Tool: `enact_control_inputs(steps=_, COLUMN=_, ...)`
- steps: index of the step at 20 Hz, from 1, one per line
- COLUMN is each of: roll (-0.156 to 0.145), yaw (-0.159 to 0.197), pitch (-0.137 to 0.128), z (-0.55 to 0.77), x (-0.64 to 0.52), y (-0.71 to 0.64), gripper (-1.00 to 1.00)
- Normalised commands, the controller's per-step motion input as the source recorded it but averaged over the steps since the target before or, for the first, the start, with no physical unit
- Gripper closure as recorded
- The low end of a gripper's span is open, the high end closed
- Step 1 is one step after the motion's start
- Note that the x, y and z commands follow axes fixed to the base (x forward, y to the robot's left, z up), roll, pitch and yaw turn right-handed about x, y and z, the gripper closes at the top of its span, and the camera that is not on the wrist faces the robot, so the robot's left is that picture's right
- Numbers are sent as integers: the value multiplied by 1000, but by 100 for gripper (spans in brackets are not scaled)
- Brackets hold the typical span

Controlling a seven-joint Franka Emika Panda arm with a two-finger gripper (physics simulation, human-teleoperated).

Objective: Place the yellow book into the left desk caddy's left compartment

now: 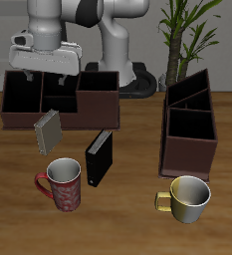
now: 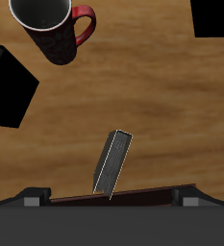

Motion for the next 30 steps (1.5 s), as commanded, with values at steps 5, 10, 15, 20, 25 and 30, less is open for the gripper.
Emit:
enact_control_inputs(steps=5, roll=-18, yaw=-44, pitch=-22, z=-199, x=-48, y=-198, gripper=-100)
enact_control_inputs(steps=10, roll=-31, yaw=-51, pitch=3, z=-308, x=40, y=-60, gripper=-100)
enact_control_inputs(steps=15, roll=-3, yaw=-19, pitch=-18, z=-229, x=43, y=72, gripper=-100)
enact_control_inputs(steps=20, roll=-7, yaw=-35, pitch=4, z=-264, x=69, y=-4, gripper=-100)
enact_control_inputs(steps=25, roll=-11, yaw=-29, pitch=1, z=-270, x=24, y=-31, gripper=-100)
enact_control_inputs(steps=30, roll=-12, yaw=-32, pitch=25, z=-307, x=4, y=-90, gripper=-100)
